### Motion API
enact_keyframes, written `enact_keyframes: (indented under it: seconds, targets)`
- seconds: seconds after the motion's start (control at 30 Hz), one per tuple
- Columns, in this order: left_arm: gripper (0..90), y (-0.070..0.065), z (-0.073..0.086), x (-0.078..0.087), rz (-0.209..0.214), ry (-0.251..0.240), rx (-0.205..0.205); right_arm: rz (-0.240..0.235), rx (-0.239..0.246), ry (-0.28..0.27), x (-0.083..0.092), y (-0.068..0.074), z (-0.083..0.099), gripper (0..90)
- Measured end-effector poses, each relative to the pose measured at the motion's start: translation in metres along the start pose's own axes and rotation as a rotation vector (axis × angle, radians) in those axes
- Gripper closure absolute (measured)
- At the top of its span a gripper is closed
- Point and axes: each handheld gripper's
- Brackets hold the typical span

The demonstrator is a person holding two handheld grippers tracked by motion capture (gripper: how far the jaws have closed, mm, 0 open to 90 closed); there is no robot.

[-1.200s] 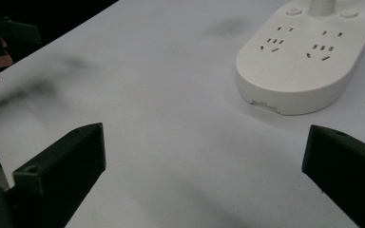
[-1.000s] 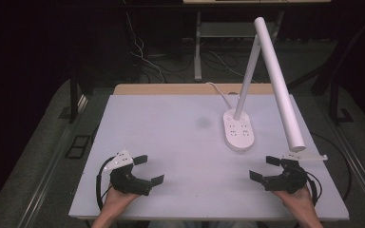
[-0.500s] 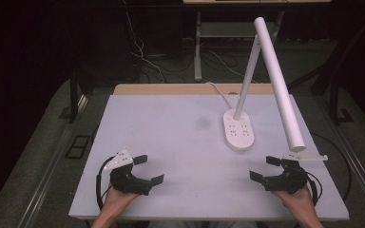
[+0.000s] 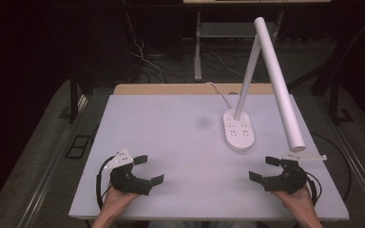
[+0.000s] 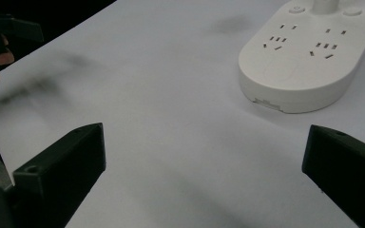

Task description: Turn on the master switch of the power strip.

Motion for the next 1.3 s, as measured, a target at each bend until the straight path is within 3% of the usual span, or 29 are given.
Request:
enact_keyframes:
  seconds: [0.4, 0.83, 1.3]
  targets:
    - [0.0, -0.003, -0.006, -0.006, 0.012, 0.048, 0.001, -0.020, 0.000, 0.009, 0.000, 0.005, 0.000, 0.2]
    - [0.0, -0.008, -0.016, -0.017, 0.058, 0.075, -0.002, -0.035, 0.004, 0.015, 0.000, 0.006, -0.001, 0.2]
    - [0.0, -0.001, -0.035, -0.025, 0.071, 0.093, -0.013, -0.033, 0.018, 0.028, -0.002, 0.006, 0.000, 0.2]
Point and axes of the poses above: each handheld gripper's, and its own axes: x roughly backward along the jaws, z roughly out of its underside, y roughly to its left, and after that the axes turned 12 degrees about -y, right-handed
